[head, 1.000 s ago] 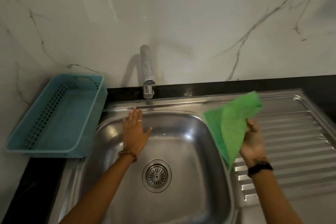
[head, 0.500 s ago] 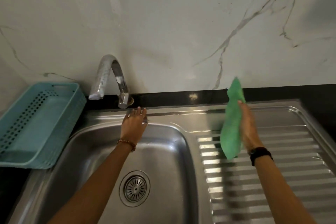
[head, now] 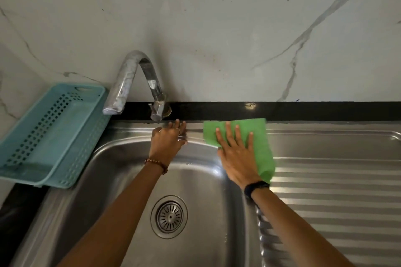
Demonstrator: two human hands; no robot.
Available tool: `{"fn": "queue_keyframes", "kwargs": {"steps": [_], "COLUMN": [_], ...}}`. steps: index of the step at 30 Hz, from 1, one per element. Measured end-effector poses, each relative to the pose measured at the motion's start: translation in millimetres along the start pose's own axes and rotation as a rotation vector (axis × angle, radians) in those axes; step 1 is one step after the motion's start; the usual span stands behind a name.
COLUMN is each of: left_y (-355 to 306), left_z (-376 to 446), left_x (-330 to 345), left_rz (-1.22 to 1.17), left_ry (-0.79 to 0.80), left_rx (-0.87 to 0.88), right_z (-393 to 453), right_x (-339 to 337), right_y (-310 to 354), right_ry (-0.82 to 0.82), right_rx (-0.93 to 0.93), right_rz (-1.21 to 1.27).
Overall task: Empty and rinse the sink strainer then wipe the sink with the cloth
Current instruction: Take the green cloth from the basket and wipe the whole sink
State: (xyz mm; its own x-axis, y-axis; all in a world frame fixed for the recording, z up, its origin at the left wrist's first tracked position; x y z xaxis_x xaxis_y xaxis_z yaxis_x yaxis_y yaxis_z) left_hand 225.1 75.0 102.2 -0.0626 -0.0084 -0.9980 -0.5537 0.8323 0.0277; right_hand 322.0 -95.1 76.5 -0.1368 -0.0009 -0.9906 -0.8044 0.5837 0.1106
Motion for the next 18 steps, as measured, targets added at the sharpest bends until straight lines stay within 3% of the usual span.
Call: {"fn": "queue_keyframes", "kwargs": {"steps": [5, 10, 15, 18], "left_y": [0.4, -1.1, -1.6, -3.8], "left_z": [-1.1, -4.3, -5.8, -8.3], "left_x": [-2.1, -6.9, -7.6, -8.2], "left_rz": [-0.081, -0.110, -0.171, -0.185], "left_ry": [-0.029, -0.008, 0.027, 0.032], "left_rx": [-0.078, -0.081, -0.071, -0.070], "right_z": [32.8, 18.5, -19.7, -51.3], "right_x": [0.1, -5.4, -14.6, -22.2], "right_y": [59.6, 34.3, -56.1, -116.3], "right_ry": [0.008, -0.008, -0.031, -0.009], "right_rx": [-0.205, -0.237, 0.102, 0.271], "right_rz": [0.070, 0.051, 0.233, 0.177]}}
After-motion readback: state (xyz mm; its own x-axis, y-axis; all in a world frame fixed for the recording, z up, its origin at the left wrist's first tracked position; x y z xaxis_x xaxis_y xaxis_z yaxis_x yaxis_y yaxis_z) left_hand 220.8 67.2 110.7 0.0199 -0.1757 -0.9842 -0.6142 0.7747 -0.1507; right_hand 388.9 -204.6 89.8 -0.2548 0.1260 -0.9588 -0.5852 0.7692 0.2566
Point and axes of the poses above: each hand's wrist, its own z-axis towards the middle knuckle, its own x-axis out of the palm, y = z × x, the point moved 3 cm from there along z, towards the middle knuckle, and after that the axes turned 2 degrees about z, right-handed, at the moved point
